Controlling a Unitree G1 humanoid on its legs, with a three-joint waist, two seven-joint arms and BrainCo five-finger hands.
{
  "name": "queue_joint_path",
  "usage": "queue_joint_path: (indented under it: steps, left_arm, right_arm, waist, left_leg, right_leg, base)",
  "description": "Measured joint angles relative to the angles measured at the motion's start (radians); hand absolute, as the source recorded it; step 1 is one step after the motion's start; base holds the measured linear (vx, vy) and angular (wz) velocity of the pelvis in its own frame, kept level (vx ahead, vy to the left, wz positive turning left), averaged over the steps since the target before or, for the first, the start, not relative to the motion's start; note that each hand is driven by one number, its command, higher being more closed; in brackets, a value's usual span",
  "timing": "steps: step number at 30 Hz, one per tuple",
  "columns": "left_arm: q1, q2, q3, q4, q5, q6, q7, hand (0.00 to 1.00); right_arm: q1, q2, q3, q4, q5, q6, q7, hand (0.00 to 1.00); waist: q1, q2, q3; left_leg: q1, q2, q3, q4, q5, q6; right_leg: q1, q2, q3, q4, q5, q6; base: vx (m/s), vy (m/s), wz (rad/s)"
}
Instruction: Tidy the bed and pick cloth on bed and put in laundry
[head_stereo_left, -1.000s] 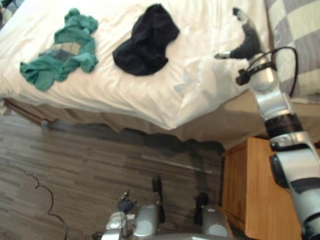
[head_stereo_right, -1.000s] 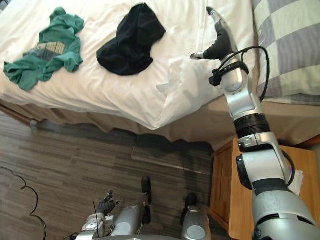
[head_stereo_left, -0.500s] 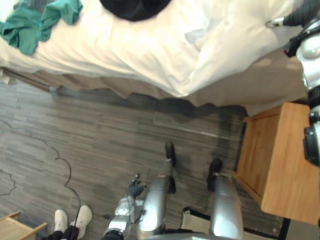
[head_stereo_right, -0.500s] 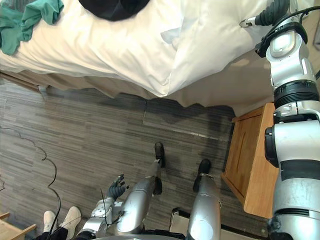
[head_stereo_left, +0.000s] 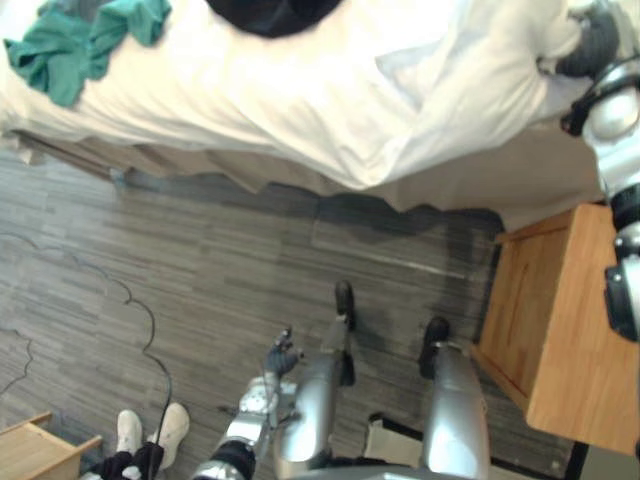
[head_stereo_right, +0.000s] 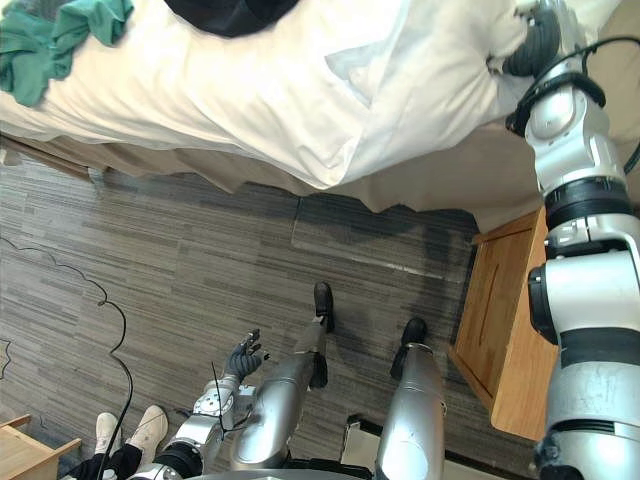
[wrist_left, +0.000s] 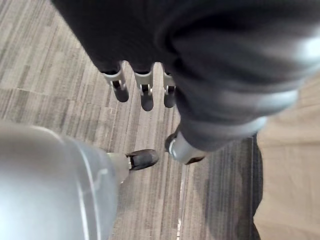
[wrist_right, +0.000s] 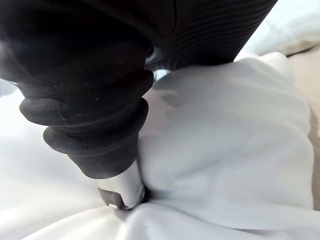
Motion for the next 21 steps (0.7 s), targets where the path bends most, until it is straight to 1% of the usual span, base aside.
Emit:
queue_joint_path:
  steps: [3,5,6,7,9,11,12,14,16,18,19,21]
  left_arm:
    - [0.003,0.0,0.006,0.003,0.001,0.004,-0.001,0.0]
    - [0.011,-0.002,0.014,0.002,0.004,0.005,-0.002,0.0]
    - [0.022,-0.002,0.016,0.002,0.01,0.007,-0.003,0.0]
    - [0.029,-0.002,0.017,0.002,0.011,0.012,-0.004,0.0]
    - [0.057,-0.003,0.018,0.003,0.018,0.026,-0.006,0.0]
    - [0.077,-0.003,0.019,0.0,0.023,0.027,-0.007,0.0]
    - [0.091,-0.003,0.022,0.001,0.023,0.027,-0.007,0.0]
    - [0.106,-0.003,0.039,0.0,0.023,0.027,-0.008,0.0]
    - [0.122,-0.003,0.053,0.0,0.023,0.031,-0.009,0.0]
    - [0.13,-0.003,0.053,0.001,0.023,0.032,-0.014,0.0]
    - [0.14,-0.004,0.053,0.0,0.023,0.032,-0.026,0.0]
    - [0.142,-0.004,0.054,0.0,0.023,0.032,-0.027,0.0]
  right_arm:
    - [0.146,0.0,-0.089,-0.087,0.026,0.003,-0.003,1.0]
    - [0.259,0.005,-0.172,-0.154,0.056,0.001,-0.019,1.0]
    - [0.319,0.022,-0.223,-0.185,0.075,-0.003,-0.022,0.0]
    - [0.344,0.036,-0.247,-0.197,0.081,-0.006,-0.022,0.0]
    - [0.409,0.081,-0.3,-0.203,0.091,-0.007,-0.022,0.0]
    - [0.449,0.108,-0.341,-0.185,0.104,-0.007,-0.022,0.0]
    - [0.472,0.123,-0.368,-0.169,0.116,-0.006,-0.022,0.0]
    - [0.488,0.13,-0.399,-0.141,0.124,-0.006,-0.022,0.0]
    - [0.49,0.131,-0.451,-0.098,0.126,-0.006,-0.02,0.0]
    - [0.495,0.132,-0.478,-0.084,0.13,-0.007,-0.018,0.0]
    - [0.491,0.132,-0.515,-0.067,0.145,-0.007,-0.018,0.0]
    - [0.487,0.131,-0.543,-0.065,0.159,-0.006,-0.018,0.0]
  waist:
    - [-0.004,-0.001,-0.001]
    - [-0.011,-0.013,-0.007]
    - [-0.018,-0.027,-0.015]
    - [-0.02,-0.039,-0.021]
    - [-0.027,-0.072,-0.045]
    - [-0.028,-0.087,-0.056]
    - [-0.028,-0.091,-0.068]
    - [-0.03,-0.09,-0.078]
    - [-0.034,-0.09,-0.078]
    - [-0.042,-0.09,-0.078]
    - [-0.054,-0.089,-0.079]
    - [-0.056,-0.089,-0.079]
  left_leg:
    - [0.038,0.004,0.006,-0.005,-0.019,0.005]
    - [0.059,0.003,0.011,-0.003,-0.026,-0.007]
    - [0.069,0.001,0.02,0.001,-0.025,-0.008]
    - [0.075,0.0,0.024,0.001,-0.021,-0.003]
    - [0.099,-0.005,0.032,0.002,-0.021,-0.003]
    - [0.128,-0.012,0.035,0.002,-0.021,-0.004]
    - [0.142,-0.014,0.039,0.002,-0.026,-0.01]
    - [0.148,-0.015,0.052,0.002,-0.027,-0.011]
    - [0.162,-0.016,0.073,0.002,-0.027,-0.011]
    - [0.171,-0.018,0.082,0.001,-0.027,-0.011]
    - [0.181,-0.021,0.087,0.001,-0.027,-0.011]
    - [0.185,-0.023,0.088,0.001,-0.027,-0.011]
  right_leg:
    - [0.05,0.001,-0.002,-0.024,-0.002,0.007]
    - [0.078,-0.001,-0.004,-0.043,0.0,0.011]
    - [0.094,-0.001,-0.005,-0.055,0.001,0.013]
    - [0.1,-0.002,-0.003,-0.06,0.001,0.014]
    - [0.136,-0.002,-0.001,-0.091,0.005,0.02]
    - [0.18,-0.003,0.003,-0.126,0.008,0.026]
    - [0.203,-0.002,0.008,-0.149,0.013,0.033]
    - [0.214,0.003,0.017,-0.177,0.026,0.036]
    - [0.232,0.008,0.037,-0.211,0.046,0.046]
    - [0.244,0.008,0.042,-0.229,0.054,0.047]
    - [0.262,0.008,0.046,-0.251,0.066,0.052]
    - [0.271,0.008,0.048,-0.265,0.073,0.056]
  base:
    - [-0.01,-0.072,-0.02]
    - [0.06,-0.068,-0.01]
    - [0.07,-0.053,-0.02]
    - [0.1,-0.062,-0.04]
    - [0.16,-0.101,-0.05]
    - [0.14,-0.081,-0.01]
    - [0.11,-0.055,-0.04]
    - [0.08,-0.035,-0.17]
    - [0.06,-0.028,-0.29]
    - [0.02,-0.008,-0.15]
    - [0.02,-0.001,-0.1]
    - [0.01,0.008,-0.07]
